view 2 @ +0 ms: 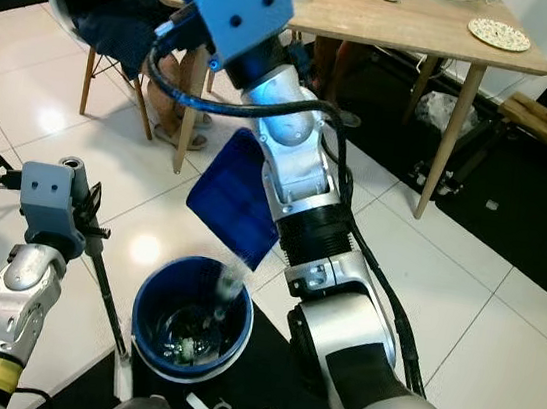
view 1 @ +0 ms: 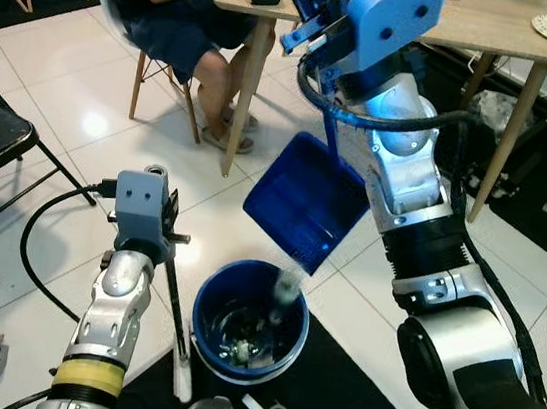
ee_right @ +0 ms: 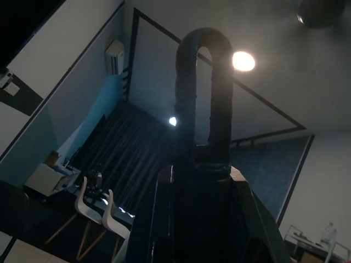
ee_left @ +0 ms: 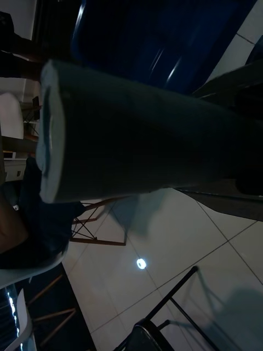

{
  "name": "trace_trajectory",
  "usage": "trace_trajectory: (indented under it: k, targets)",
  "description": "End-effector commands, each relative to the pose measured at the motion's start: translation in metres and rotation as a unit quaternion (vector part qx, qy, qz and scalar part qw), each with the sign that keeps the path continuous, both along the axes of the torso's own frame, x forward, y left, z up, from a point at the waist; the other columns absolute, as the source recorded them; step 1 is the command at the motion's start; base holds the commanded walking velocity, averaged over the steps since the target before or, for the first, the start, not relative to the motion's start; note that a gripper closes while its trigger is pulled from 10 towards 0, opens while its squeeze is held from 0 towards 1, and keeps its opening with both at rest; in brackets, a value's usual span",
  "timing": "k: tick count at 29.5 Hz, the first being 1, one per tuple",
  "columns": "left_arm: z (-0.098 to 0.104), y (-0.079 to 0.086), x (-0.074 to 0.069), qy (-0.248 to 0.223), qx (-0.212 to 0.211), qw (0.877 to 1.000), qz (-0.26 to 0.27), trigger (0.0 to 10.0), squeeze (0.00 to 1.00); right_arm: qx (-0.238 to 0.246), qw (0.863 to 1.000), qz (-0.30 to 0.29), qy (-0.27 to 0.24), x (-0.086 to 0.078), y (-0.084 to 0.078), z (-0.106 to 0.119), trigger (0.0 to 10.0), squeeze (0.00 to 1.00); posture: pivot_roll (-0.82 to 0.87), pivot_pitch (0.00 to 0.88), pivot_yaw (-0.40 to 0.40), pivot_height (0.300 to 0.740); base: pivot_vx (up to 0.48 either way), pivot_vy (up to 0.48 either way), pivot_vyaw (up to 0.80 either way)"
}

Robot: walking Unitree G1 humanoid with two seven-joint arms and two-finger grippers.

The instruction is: Sweep floor

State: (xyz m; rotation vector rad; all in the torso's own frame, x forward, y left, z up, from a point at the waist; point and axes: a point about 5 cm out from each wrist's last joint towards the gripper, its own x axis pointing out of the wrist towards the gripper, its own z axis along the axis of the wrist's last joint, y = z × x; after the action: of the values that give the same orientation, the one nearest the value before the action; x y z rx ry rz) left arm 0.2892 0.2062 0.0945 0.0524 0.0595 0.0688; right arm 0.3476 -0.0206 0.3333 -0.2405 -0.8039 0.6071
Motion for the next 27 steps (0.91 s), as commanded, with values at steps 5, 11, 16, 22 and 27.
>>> trace_trajectory:
  k: [5, 11, 16, 22, 27]
  targets:
    - [0.002, -0.003, 0.002, -0.009, 0.0, 1.0, -0.004, 10.0, 0.0, -0.019, 0.998, 0.024, -0.059, -0.011, 0.019, 0.015, 10.0, 0.0, 0.11, 0.033, -0.002, 0.74, 0.0, 0.0, 0.0]
    - [0.002, -0.004, 0.002, -0.01, 0.0, 1.0, -0.004, 10.0, 0.0, -0.004, 0.997, 0.045, -0.064, -0.016, 0.026, 0.018, 10.0, 0.0, 0.11, 0.032, -0.006, 0.74, 0.0, 0.0, 0.0]
    - [0.001, -0.004, 0.0, -0.009, -0.001, 1.0, -0.001, 10.0, 0.0, 0.09, 0.995, 0.02, 0.027, 0.003, -0.008, 0.009, 10.0, 0.0, 0.11, 0.039, -0.01, 0.74, 0.0, 0.0, 0.0]
    - [0.0, -0.004, -0.001, -0.008, -0.003, 1.0, -0.001, 10.0, 0.0, 0.126, 0.99, -0.012, 0.06, 0.012, -0.035, 0.0, 10.0, 0.0, 0.1, 0.045, -0.006, 0.74, 0.0, 0.0, 0.0]
    - [0.0, -0.006, -0.001, -0.007, -0.004, 1.0, -0.005, 10.0, 0.0, 0.154, 0.983, -0.051, 0.083, 0.017, -0.066, -0.011, 10.0, 0.0, 0.09, 0.051, 0.0, 0.74, 0.0, 0.0, 0.0]
